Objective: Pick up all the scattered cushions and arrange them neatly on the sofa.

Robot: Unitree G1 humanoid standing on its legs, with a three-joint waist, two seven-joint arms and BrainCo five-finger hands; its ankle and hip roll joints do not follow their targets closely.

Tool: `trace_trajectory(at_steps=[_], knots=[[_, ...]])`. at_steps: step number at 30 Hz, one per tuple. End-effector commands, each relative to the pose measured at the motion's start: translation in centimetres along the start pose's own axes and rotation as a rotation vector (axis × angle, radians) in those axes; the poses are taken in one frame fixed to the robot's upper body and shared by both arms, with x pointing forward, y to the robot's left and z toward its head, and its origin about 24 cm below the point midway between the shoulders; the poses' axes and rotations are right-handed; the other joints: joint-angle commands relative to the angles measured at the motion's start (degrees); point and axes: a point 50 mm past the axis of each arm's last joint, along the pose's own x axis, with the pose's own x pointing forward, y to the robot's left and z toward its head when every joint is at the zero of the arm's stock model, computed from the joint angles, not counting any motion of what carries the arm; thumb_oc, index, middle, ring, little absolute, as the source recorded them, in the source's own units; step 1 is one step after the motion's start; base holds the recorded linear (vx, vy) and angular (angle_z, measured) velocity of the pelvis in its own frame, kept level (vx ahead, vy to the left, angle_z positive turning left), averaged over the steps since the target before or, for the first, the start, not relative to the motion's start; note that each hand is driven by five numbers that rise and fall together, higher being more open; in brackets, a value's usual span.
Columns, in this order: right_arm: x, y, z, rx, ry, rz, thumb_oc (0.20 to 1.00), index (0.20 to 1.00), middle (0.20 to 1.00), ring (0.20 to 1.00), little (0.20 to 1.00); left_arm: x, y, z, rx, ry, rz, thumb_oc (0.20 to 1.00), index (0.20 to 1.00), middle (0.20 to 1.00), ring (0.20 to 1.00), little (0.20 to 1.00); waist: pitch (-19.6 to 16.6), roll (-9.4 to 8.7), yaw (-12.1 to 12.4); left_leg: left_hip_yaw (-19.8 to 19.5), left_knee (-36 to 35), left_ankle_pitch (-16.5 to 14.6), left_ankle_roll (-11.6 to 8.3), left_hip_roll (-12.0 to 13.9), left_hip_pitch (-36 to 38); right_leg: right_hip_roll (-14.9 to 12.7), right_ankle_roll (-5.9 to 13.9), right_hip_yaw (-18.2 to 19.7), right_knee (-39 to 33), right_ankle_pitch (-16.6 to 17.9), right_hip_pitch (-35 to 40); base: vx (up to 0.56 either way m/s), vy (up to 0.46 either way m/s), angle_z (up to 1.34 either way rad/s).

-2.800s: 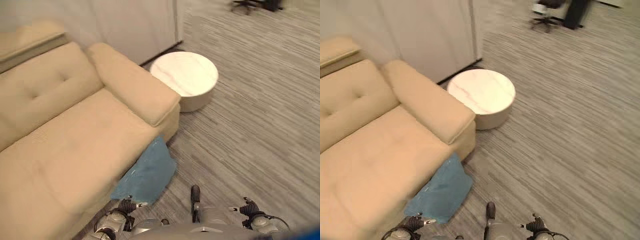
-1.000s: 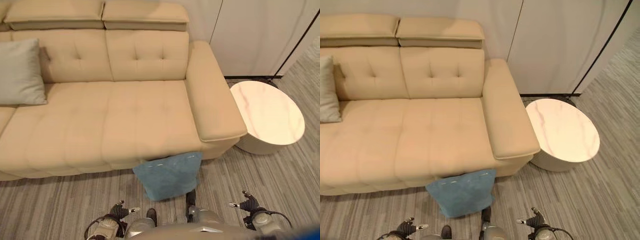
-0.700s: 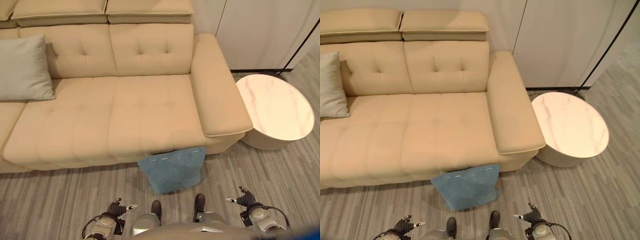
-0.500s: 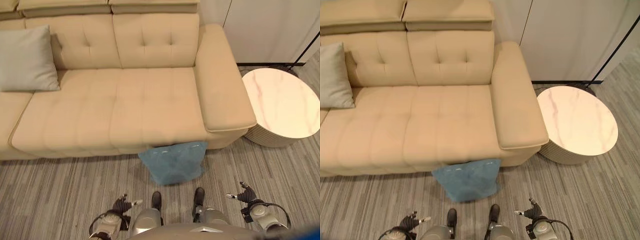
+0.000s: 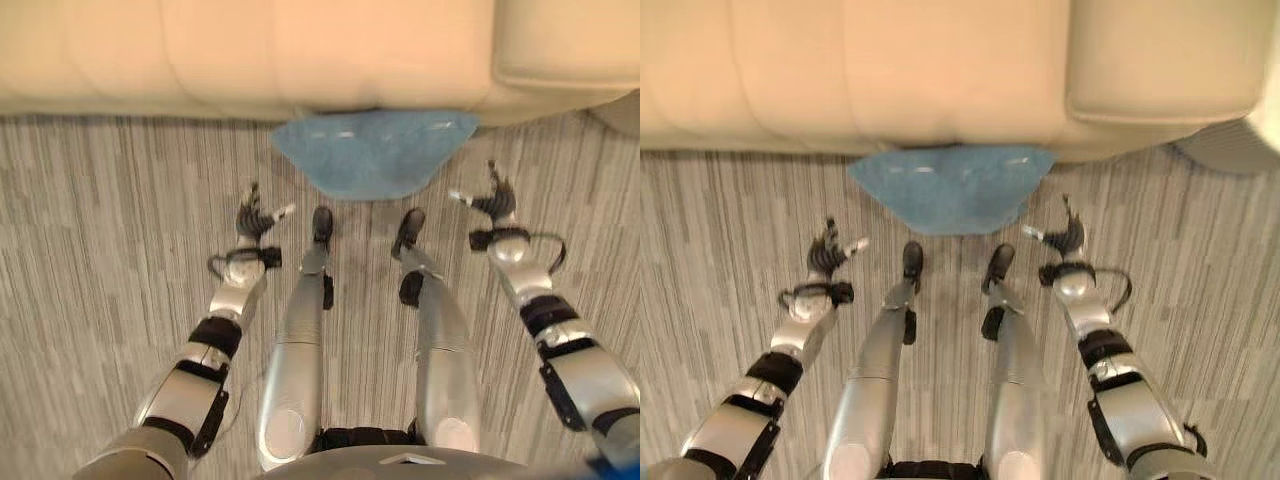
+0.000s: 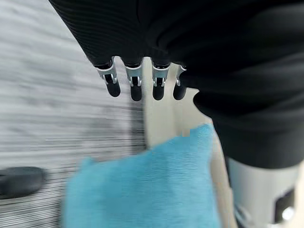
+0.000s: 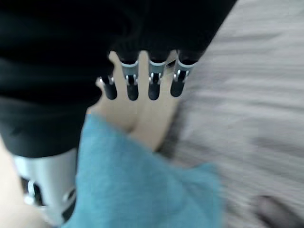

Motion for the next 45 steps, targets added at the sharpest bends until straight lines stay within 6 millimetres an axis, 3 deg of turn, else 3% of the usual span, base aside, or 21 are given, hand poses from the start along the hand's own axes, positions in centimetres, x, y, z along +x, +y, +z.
trace_trajectory(at_steps=[1,5,7,12,17,23,25,29,31,36,41,42,43,44,45], knots=[[-1.9,-1.5,-2.8,-0.106,0.005,-0.026,1.0,1.0,1.0,1.0,1.0,-2.2,0.4,-2.8,0.031,0.039,0.018,1.0,1.0,1.0,1.0,1.0,-8.44,0.32,-1.14,-0.28,-1.73,-3.19,-1.88,0.67,-0.03,-1.07,6.43,3.78,2.08,-6.21,0.26,0.01,-0.034,0.04],[0.4,-2.0,0.5,-0.192,-0.092,-0.061,1.0,1.0,1.0,1.0,1.0,0.2,-0.8,1.1,0.064,-0.079,0.008,1.0,1.0,1.0,1.0,1.0,-9.62,-0.19,-2.48,-1.01,-0.13,-3.27,-1.49,0.54,-8.63,-1.43,6.74,5.16,4.53,-6.46,-8.02,0.01,-0.034,0.06],[0.3,-1.6,0.6,-0.205,-0.1,-0.067,1.0,1.0,1.0,1.0,1.0,0.6,-1.3,2.2,0.058,-0.115,0.026,1.0,1.0,1.0,1.0,1.0,-10.5,-0.58,-3.18,-1.35,-0.17,-3.12,-1.19,0.36,-11.18,-1.29,7.15,5.63,4.96,-6.24,-10.95,0.0,-0.042,0.02],[-0.9,-1.4,-1.0,-0.192,-0.073,-0.075,1.0,1.0,1.0,1.0,1.0,0.0,-1.0,1.7,0.028,-0.111,0.097,1.0,1.0,1.0,1.0,1.0,-11.93,-0.74,-3.27,-1.49,-1.32,-2.8,-1.05,-0.24,-12.49,-1.03,7.64,6.04,4.41,-5.67,-12.95,-0.01,-0.029,0.01],[-1.9,-1.5,-2.0,-0.135,-0.047,-0.098,1.0,1.0,1.0,1.0,1.0,-1.3,-0.3,-0.5,0.011,-0.043,0.122,1.0,1.0,1.0,1.0,1.0,-12.55,-0.63,-3.16,-1.78,-2.11,-2.19,-1.06,-0.47,-13.76,-1.07,7.97,6.33,4.66,-5.2,-14.88,-0.01,-0.01,0.0],[-1.0,-1.1,-0.8,-0.095,-0.066,-0.097,1.0,1.0,1.0,1.0,1.0,-1.0,-0.6,0.0,0.005,-0.054,0.102,1.0,1.0,1.0,1.0,1.0,-12.63,-0.25,-2.62,-2.69,-1.52,-1.44,-1.09,-0.38,-17.24,-1.31,8.16,6.32,6.64,-5.41,-18.45,-0.01,-0.036,0.05],[-0.5,-1.0,0.2,-0.086,-0.092,-0.097,1.0,1.0,1.0,1.0,1.0,-0.5,-0.8,0.8,0.006,-0.075,0.095,1.0,1.0,1.0,1.0,1.0,-12.45,-0.38,-2.75,-2.98,-0.78,-1.23,-1.05,-0.39,-18.94,-1.31,8.14,6.35,7.77,-5.59,-20.18,0.01,-0.029,0.1],[1.6,-0.7,4.4,-0.088,-0.201,-0.098,1.0,1.0,1.0,1.0,1.0,1.5,-1.9,4.7,0.027,-0.188,0.059,1.0,1.0,1.0,1.0,1.0,-11.39,-0.58,-3.36,-3.24,2.85,-1.35,-0.9,-0.31,-24.28,-1.4,8.28,6.95,11.44,-5.83,-25.53,0.02,-0.014,0.03],[2.0,-0.2,5.7,-0.091,-0.228,-0.09,1.0,1.0,1.0,1.0,1.0,1.9,-2.6,5.7,0.042,-0.212,0.037,1.0,1.0,1.0,1.0,1.0,-10.99,-0.62,-3.48,-3.21,3.82,-1.39,-0.8,-0.3,-25.83,-1.42,8.36,7.09,12.35,-5.82,-26.87,0.0,0.0,0.0],[2.8,2.0,9.7,-0.083,-0.321,-0.043,1.0,1.0,1.0,1.0,1.0,3.0,-5.1,8.3,0.079,-0.266,-0.018,1.0,1.0,1.0,1.0,1.0,-10.41,-0.73,-3.84,-3.25,6.37,-1.52,-0.64,-0.4,-29.53,-1.11,8.34,7.42,14.38,-6.02,-30.2,0.0,0.0,0.0],[2.4,5.9,15.6,0.059,-0.44,0.041,1.0,1.0,1.0,1.0,1.0,3.3,-9.1,12.1,0.047,-0.331,-0.089,1.0,1.0,1.0,1.0,1.0,-10.62,-0.61,-4.17,-2.95,9.02,-2.0,-0.29,-0.42,-32.74,-0.28,8.4,7.71,16.61,-5.99,-33.26,0.0,0.0,0.0],[2.4,5.9,15.7,0.059,-0.441,0.041,1.0,1.0,1.0,1.0,1.0,3.3,-9.1,12.1,0.046,-0.332,-0.088,1.0,1.0,1.0,1.0,1.0,-10.6,-0.62,-4.18,-2.93,9.08,-2.02,-0.29,-0.42,-32.81,-0.28,8.4,7.74,16.66,-6.01,-33.33,0.02,0.002,-0.05],[2.0,6.7,17.1,0.115,-0.468,0.065,0.558,0.558,0.558,0.558,0.558,3.2,-9.9,13.1,0.003,-0.35,-0.1,1.0,1.0,1.0,1.0,1.0,-11.01,-0.43,-4.19,-2.93,9.5,-2.14,-0.17,-0.4,-33.03,-0.1,8.35,7.74,17.04,-5.98,-33.7,0.01,-0.002,-0.05],[1.2,7.7,18.7,0.213,-0.508,0.099,0.2,0.2,0.2,0.2,0.2,2.9,-10.6,14.3,-0.084,-0.373,-0.121,0.26,0.26,0.26,0.26,0.26,-11.82,-0.15,-4.1,-2.87,9.6,-2.27,-0.18,-0.43,-32.82,0.26,8.23,7.72,17.16,-6.16,-33.67,0.01,-0.004,-0.05],[1.0,7.8,19.1,0.229,-0.52,0.103,0.2,0.2,0.2,0.2,0.2,2.8,-10.6,14.7,-0.11,-0.384,-0.123,0.2,0.2,0.2,0.2,0.2,-12.11,-0.08,-4.05,-2.83,9.48,-2.26,-0.2,-0.43,-32.73,0.38,8.23,7.67,17.07,-6.2,-33.6,0.0,0.0,0.0]])
